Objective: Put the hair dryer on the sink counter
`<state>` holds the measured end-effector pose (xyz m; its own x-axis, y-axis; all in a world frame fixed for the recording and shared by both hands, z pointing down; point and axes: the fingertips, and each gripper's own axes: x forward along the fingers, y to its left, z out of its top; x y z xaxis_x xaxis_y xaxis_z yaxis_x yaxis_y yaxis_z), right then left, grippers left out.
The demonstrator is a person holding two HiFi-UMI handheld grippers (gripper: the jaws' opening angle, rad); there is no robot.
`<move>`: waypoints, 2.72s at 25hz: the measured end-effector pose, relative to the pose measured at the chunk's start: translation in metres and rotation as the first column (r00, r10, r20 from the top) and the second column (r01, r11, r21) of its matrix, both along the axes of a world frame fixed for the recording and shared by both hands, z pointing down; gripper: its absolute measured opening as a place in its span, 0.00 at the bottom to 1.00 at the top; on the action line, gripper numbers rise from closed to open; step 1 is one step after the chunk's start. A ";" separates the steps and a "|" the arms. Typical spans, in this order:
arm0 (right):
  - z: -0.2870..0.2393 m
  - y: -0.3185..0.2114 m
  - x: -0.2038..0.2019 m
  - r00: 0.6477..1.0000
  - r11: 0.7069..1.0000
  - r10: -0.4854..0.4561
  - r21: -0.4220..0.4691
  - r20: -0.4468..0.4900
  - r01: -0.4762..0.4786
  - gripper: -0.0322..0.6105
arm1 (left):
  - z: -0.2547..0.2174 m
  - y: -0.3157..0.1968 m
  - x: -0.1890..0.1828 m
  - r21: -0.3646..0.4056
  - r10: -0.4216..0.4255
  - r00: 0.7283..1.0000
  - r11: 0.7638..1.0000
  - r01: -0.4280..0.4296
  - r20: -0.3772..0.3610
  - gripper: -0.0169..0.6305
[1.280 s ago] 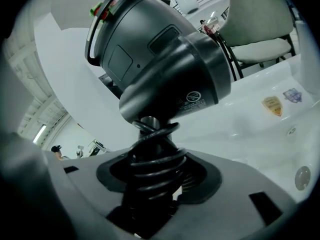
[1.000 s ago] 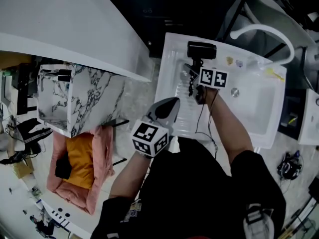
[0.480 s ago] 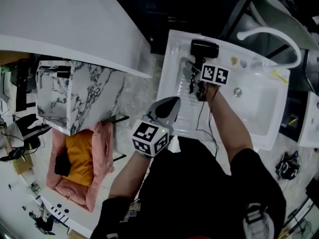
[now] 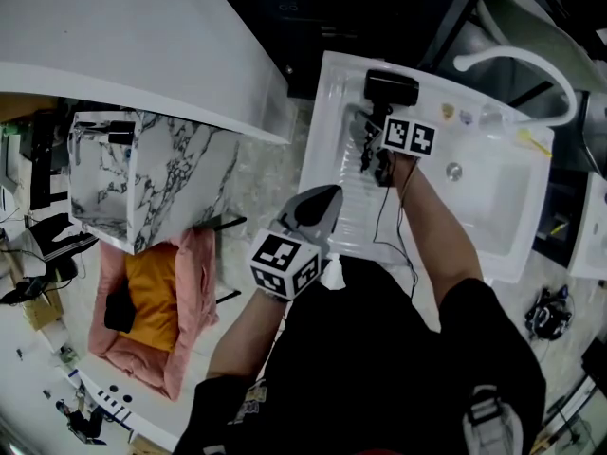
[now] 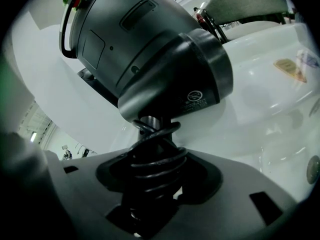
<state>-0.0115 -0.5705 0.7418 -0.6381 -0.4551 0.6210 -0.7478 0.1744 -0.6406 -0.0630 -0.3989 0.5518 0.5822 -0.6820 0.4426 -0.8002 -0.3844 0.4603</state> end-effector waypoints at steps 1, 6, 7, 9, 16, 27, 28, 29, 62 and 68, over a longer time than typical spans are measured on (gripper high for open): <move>0.001 0.001 0.000 1.000 1.000 -0.007 0.000 -0.009 0.007 0.42 | 0.000 0.002 0.000 -0.001 -0.003 1.000 1.000 0.003 0.000 0.03; 0.002 0.001 0.007 0.999 1.000 0.005 0.010 -0.048 -0.005 0.47 | -0.002 0.014 -0.002 -0.001 -0.011 1.000 1.000 0.011 0.000 0.03; 0.001 0.001 0.009 0.998 1.000 0.013 0.014 -0.054 -0.012 0.49 | -0.002 0.017 -0.003 0.000 -0.012 1.000 1.000 0.012 -0.001 0.03; -0.001 0.005 0.012 0.998 0.999 0.025 0.022 -0.062 -0.024 0.52 | -0.002 0.024 -0.006 0.002 -0.015 1.000 1.000 0.015 -0.004 0.03; -0.025 0.030 0.026 0.996 0.996 0.062 0.066 -0.069 -0.057 0.51 | -0.014 0.050 -0.010 0.034 -0.005 1.000 0.999 0.006 -0.017 0.03; -0.135 0.113 0.030 0.995 0.954 0.066 0.297 -0.079 -0.040 0.49 | -0.058 0.127 -0.021 0.126 0.050 0.998 0.991 -0.043 -0.048 0.03; -0.149 0.125 0.027 0.995 0.944 0.065 0.327 -0.079 -0.035 0.48 | -0.064 0.136 -0.024 0.141 0.055 0.997 0.989 -0.047 -0.054 0.03; -0.163 0.136 0.024 0.995 0.933 0.066 0.359 -0.077 -0.034 0.46 | -0.070 0.145 -0.027 0.157 0.063 0.996 0.986 -0.053 -0.059 0.03; -0.350 0.479 0.052 0.990 0.713 0.107 0.701 -0.091 -0.012 0.05 | -0.143 0.340 -0.003 0.293 0.202 0.976 0.940 -0.172 -0.077 0.03; -0.338 0.506 0.086 0.992 0.712 0.054 0.701 -0.115 0.043 0.05 | -0.136 0.367 0.037 0.272 0.153 0.987 0.953 -0.132 -0.058 0.03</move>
<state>0.0750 -0.0646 0.4039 -0.5780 -0.7931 0.1920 -0.8110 0.5324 -0.2425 -0.0258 -0.0321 0.4157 0.7070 -0.6766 0.2058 -0.6943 -0.6086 0.3842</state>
